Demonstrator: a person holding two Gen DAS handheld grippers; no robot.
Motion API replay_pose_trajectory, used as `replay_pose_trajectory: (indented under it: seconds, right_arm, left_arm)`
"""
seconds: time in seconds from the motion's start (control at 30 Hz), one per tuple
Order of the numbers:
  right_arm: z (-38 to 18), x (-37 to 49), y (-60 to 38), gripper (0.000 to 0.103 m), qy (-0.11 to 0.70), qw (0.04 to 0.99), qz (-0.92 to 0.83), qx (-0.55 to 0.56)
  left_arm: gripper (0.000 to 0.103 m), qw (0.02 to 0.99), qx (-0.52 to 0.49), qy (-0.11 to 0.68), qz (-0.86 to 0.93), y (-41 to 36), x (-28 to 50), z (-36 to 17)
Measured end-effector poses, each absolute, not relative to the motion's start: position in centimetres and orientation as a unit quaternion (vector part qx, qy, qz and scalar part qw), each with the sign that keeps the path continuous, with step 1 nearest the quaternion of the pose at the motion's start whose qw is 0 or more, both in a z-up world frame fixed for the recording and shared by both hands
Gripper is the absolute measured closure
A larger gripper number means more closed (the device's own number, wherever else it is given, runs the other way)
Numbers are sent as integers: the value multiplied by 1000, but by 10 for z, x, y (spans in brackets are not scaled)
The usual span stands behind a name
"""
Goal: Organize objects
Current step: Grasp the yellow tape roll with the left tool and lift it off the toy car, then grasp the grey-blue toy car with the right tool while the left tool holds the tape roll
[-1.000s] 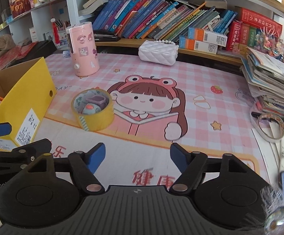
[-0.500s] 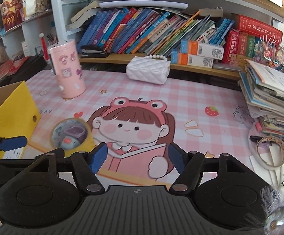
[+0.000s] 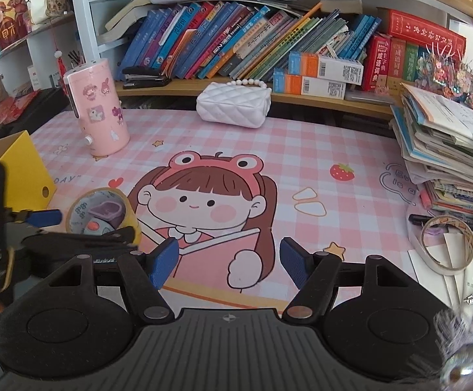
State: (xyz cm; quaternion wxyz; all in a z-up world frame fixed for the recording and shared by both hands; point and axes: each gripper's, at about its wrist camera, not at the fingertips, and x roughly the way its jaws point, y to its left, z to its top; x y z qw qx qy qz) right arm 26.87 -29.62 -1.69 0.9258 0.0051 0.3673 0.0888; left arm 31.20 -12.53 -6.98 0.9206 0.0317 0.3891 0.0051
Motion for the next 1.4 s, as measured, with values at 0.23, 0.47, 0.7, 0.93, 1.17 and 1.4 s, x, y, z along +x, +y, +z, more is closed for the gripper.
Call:
replay_pose_trajectory:
  seconds: [0.23,0.47,0.7,0.93,1.17,1.4]
  right_arm:
    - [-20,261,-306,36,374,924,76,9]
    - [-25,254,-314,36,379,923,61,18]
    - [-22,242,-310,36,374,925,68,21]
    - [-19,243,-291,35,367,925,100,8]
    - [-20,250,-262,30,356,923,142,-17]
    - [-24,254,-237,25,335,924,176,-59]
  left_arm:
    - [14,919,35,393,-23,-133,305,-66]
    - [14,935,26,347,-63,-141,270,-29]
    - [14,953,-13,297,-51,-121,238,14]
    - [14,964,-45,263,-18,-91,199,44]
    - [14,969,-71,236,16,-68,163,65]
    - [14,971,-80,219,58,-47,140,75]
